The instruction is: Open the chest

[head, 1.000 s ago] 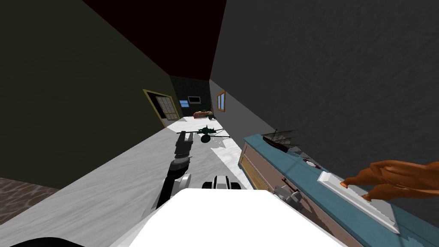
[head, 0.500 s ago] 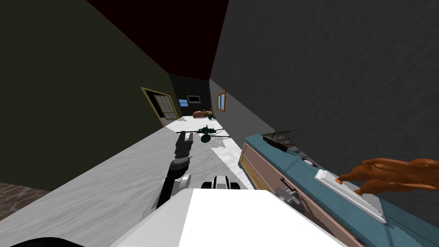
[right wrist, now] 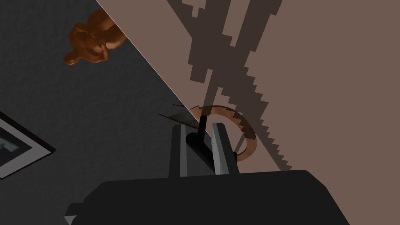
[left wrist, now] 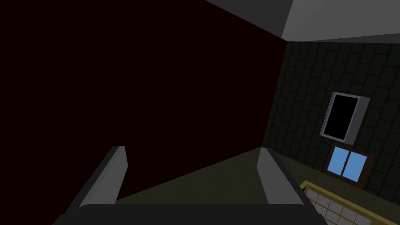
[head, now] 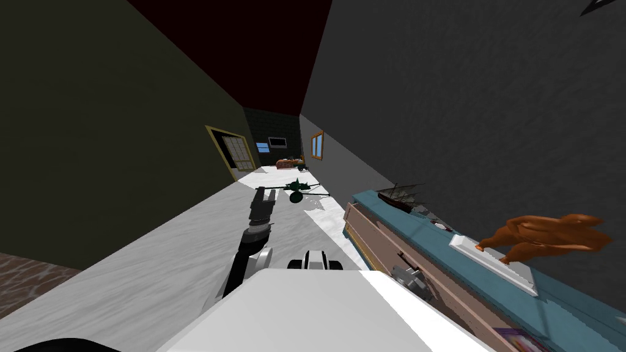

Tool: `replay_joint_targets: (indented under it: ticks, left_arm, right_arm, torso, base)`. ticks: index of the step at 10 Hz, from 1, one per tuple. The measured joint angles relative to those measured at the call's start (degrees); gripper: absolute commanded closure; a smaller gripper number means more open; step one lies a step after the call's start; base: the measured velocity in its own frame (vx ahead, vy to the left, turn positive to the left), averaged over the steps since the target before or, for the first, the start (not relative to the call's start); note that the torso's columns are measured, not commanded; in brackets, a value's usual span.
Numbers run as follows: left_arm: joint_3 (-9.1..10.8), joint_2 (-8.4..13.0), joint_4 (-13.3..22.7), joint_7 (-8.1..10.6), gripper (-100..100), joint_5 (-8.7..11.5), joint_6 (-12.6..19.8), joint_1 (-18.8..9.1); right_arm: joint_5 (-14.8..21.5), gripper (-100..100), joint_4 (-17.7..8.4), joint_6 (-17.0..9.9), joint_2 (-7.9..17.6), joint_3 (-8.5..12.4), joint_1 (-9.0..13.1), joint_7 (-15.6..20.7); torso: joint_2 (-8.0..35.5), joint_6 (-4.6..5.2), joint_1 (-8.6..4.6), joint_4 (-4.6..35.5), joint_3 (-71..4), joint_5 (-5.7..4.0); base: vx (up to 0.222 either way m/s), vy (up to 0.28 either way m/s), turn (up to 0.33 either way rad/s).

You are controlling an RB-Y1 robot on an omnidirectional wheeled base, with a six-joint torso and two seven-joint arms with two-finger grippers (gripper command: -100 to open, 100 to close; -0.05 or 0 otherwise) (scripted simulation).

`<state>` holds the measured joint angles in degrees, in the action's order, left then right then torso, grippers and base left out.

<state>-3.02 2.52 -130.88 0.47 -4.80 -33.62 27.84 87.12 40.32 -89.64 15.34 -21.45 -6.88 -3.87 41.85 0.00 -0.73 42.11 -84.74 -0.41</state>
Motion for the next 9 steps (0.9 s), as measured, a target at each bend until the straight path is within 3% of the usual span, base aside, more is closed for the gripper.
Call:
replay_joint_targets:
  ticks: [7, 8, 9]
  left_arm:
    - [0.00, 0.0, 0.0, 0.00, 0, 0.0, 0.0, 0.0]
    - [0.00, 0.0, 0.0, 0.00, 0, 0.0, 0.0, 0.0]
    - [0.00, 0.0, 0.0, 0.00, 0, 0.0, 0.0, 0.0]
  right_arm:
    - [2.8, 100, 5.9, -5.3, -0.8, -4.4, -10.2, -3.2]
    - [3.0, -100, 7.3, -5.7, -0.7, -4.7, -11.7, -3.2]
    - [2.6, -100, 8.1, -5.3, 0.1, -4.4, -11.9, -2.9]
  torso:
    - [0.0, -0.22, 0.07, 0.0, 0.2, -0.36]
    - [0.1, -0.26, 0.05, 0.0, 0.2, -0.32]
    - [0.3, -0.14, 0.32, 0.1, 0.2, 0.04]
  base:
    - [0.089, 0.034, -0.045]
    - [0.002, 0.064, -0.022]
    - [-0.028, 0.089, -0.014]
